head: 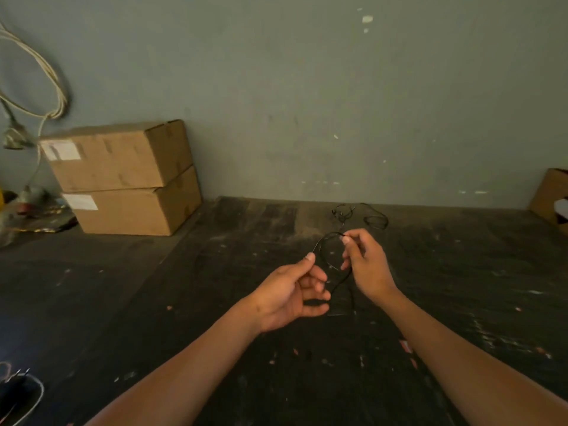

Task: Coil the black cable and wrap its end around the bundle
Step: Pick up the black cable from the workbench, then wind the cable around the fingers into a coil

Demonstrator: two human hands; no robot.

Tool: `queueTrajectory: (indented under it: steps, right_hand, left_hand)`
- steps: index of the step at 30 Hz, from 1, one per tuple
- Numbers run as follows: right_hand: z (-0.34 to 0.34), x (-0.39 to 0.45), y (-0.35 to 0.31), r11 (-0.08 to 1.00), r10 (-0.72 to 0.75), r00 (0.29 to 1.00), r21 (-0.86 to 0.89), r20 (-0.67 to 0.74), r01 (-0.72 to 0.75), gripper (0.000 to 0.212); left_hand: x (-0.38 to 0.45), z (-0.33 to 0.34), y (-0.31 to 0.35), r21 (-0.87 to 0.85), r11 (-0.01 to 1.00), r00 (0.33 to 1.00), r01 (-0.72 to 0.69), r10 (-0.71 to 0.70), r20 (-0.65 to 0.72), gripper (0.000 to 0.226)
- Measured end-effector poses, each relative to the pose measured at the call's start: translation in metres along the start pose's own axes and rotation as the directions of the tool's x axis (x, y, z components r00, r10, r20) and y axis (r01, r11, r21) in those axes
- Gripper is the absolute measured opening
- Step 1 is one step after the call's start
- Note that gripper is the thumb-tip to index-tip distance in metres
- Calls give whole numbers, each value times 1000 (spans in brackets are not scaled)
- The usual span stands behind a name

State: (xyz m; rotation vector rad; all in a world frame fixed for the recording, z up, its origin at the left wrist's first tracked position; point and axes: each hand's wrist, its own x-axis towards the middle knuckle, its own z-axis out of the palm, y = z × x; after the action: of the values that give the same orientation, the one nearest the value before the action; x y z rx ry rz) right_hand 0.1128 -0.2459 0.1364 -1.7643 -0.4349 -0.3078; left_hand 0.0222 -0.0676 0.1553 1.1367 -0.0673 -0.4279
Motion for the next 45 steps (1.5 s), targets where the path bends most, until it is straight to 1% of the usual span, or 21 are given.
queueTrajectory:
  steps: [3, 6, 8, 11, 14, 18, 20, 23, 26, 28, 30, 32, 33, 34, 35, 37, 40, 42, 45]
  right_hand:
    - [-1, -1, -9, 997, -15, 1000, 81, 13, 14, 10]
    - [2, -4, -10, 989, -62, 996, 137, 63, 53, 8]
    - [2, -5, -9, 980, -76, 994, 187, 77, 60, 11]
    - [2, -6, -10, 958, -126, 990, 266, 56, 107, 8]
    - [3, -6, -11, 950, -122, 991, 296, 49, 102, 10]
    - [7, -11, -9, 992, -39, 993, 128, 107, 25, 24]
    - [10, -17, -11, 997, -25, 984, 78, 178, 11, 21]
    - [14, -26, -15, 998, 20, 950, 43, 310, -36, 12]
    - [16, -32, -19, 994, 88, 887, -91, 453, -53, 14]
    - [15, -34, -22, 984, 149, 824, -160, 546, -73, 16]
    - [13, -35, -26, 972, 219, 745, -204, 630, -114, 17]
    - [9, -36, -32, 957, 254, 672, -284, 695, -67, 19]
    - [5, -36, -37, 951, 255, 650, -306, 716, -36, 21]
    - [2, -36, -42, 951, 243, 642, -310, 727, -8, 21]
    - [-2, -35, -49, 953, 219, 650, -301, 728, 16, 21]
    - [-10, -30, -65, 960, 136, 689, -267, 711, 85, 17]
    - [-23, -13, -96, 937, -7, 741, -255, 671, 240, 10]
    - [-33, 2, -114, 916, -66, 764, -266, 641, 302, 7]
    - [-48, 29, -133, 815, -142, 779, -375, 611, 443, 10]
  left_hand:
    - [3, 16, 16, -104, 993, 985, -52, 69, 158, 34]
    - [5, 28, 34, -119, 986, 959, -113, 139, 247, 40]
    - [6, 36, 45, -108, 983, 953, -150, 172, 248, 41]
    - [7, 43, 54, -88, 974, 953, -210, 224, 204, 42]
    - [4, 49, 62, -88, 972, 953, -219, 232, 194, 45]
    - [6, 49, 78, -97, 966, 955, -240, 253, 153, 44]
    - [10, 46, 87, -77, 965, 957, -252, 260, 129, 44]
    - [16, 41, 105, -32, 966, 960, -257, 259, 108, 43]
    - [25, 32, 123, 8, 963, 958, -270, 267, 102, 40]
    - [32, 25, 135, 29, 960, 957, -279, 275, 94, 39]
    - [38, 16, 144, 69, 956, 956, -287, 281, 77, 38]
    - [43, 6, 150, 127, 950, 959, -284, 280, 51, 40]
    - [44, 0, 152, 163, 947, 961, -276, 274, 33, 41]
    - [44, -6, 153, 202, 944, 964, -262, 265, 15, 42]
    - [44, -12, 152, 239, 940, 968, -243, 251, -4, 43]
    - [43, -23, 145, 293, 937, 977, -189, 208, -36, 43]
    - [41, -31, 122, 288, 952, 991, -108, 125, -42, 42]
    - [40, -27, 102, 295, 955, 999, -45, 51, -11, 42]
    - [38, -17, 73, 363, 929, 988, 76, -120, 101, 39]
